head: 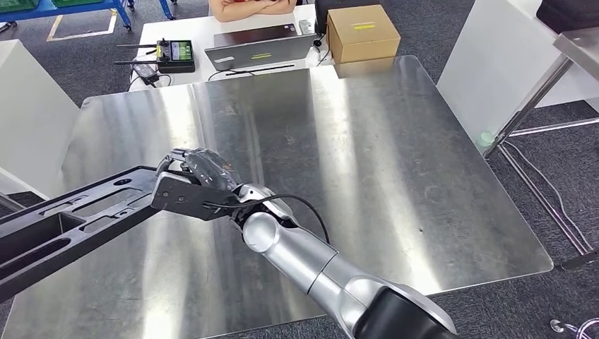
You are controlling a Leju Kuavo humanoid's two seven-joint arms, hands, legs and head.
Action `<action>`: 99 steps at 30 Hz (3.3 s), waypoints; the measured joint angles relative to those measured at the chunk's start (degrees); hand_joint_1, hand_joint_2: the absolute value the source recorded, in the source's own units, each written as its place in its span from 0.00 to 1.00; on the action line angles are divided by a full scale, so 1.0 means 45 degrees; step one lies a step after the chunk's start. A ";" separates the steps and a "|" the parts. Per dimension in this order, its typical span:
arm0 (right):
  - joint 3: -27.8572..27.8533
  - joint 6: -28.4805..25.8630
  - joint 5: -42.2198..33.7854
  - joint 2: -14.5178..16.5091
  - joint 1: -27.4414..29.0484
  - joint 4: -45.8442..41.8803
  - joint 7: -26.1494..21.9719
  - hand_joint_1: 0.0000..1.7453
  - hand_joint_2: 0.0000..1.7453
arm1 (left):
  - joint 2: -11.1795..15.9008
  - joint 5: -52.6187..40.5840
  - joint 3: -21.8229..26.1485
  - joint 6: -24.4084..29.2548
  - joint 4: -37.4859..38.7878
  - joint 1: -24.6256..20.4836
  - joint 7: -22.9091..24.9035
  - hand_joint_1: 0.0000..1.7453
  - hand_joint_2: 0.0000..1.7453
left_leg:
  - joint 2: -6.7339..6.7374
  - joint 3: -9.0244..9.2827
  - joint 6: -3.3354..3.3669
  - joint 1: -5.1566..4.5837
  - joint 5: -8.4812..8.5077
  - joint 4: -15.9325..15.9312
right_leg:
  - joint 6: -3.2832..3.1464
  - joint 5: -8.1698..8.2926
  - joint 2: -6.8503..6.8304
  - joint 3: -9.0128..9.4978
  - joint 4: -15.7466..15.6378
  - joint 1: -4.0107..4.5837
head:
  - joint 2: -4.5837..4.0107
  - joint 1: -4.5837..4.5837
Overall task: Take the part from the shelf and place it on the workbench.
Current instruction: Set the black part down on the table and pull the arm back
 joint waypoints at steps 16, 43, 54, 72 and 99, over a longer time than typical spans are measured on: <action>0.3171 -0.2068 0.3509 -0.0161 -0.1622 0.1972 0.5324 1.00 1.00 | -0.1689 -0.1387 -0.0645 0.0608 0.0078 -0.0375 0.0943 0.00 1.00 | 0.0039 0.0187 -0.0273 -0.0038 -0.0082 -0.0093 | -0.0037 -0.0010 -0.0024 0.0167 -0.0001 0.0005 | 0.0000 0.0005; 0.3310 -0.1208 0.3961 -0.2777 -0.2647 0.3571 0.9221 1.00 1.00 | -0.1700 -0.1551 -0.0795 0.0469 0.0087 -0.0388 0.0809 0.00 1.00 | 0.0026 0.0152 -0.0220 -0.0068 -0.0111 -0.0037 | -0.0022 -0.0005 -0.0047 0.0178 -0.0024 -0.0018 | 0.0000 0.0007; 0.2947 -0.1063 0.3900 -0.3714 -0.2616 0.3741 0.9663 0.00 0.00 | -0.1711 -0.1724 -0.0909 0.0511 0.0103 -0.0351 0.0554 0.00 1.00 | 0.0024 0.0031 -0.0193 -0.0053 -0.0060 -0.0039 | -0.0004 0.0001 -0.0035 0.0117 -0.0142 -0.0003 | 0.0000 0.0002; 0.2676 -0.1118 0.4152 -0.3587 -0.2401 0.3792 0.9366 0.00 0.00 | -0.1690 -0.1540 -0.1031 0.0684 0.0112 -0.0184 0.0963 0.00 0.00 | 0.0027 0.0102 -0.0163 -0.0038 -0.0147 -0.0103 | 0.0010 0.0013 -0.0042 0.0186 -0.0211 0.0019 | 0.0000 0.0006; -0.2325 -0.1996 0.0573 -0.1238 -0.2558 0.1553 0.0572 0.00 0.00 | -0.1695 -0.1348 -0.0970 0.1009 0.0112 -0.0197 0.1528 0.00 0.00 | 0.0031 0.0245 -0.0169 -0.0029 -0.0145 -0.0111 | 0.0008 0.0009 -0.0041 0.0328 -0.0205 0.0035 | 0.0000 0.0005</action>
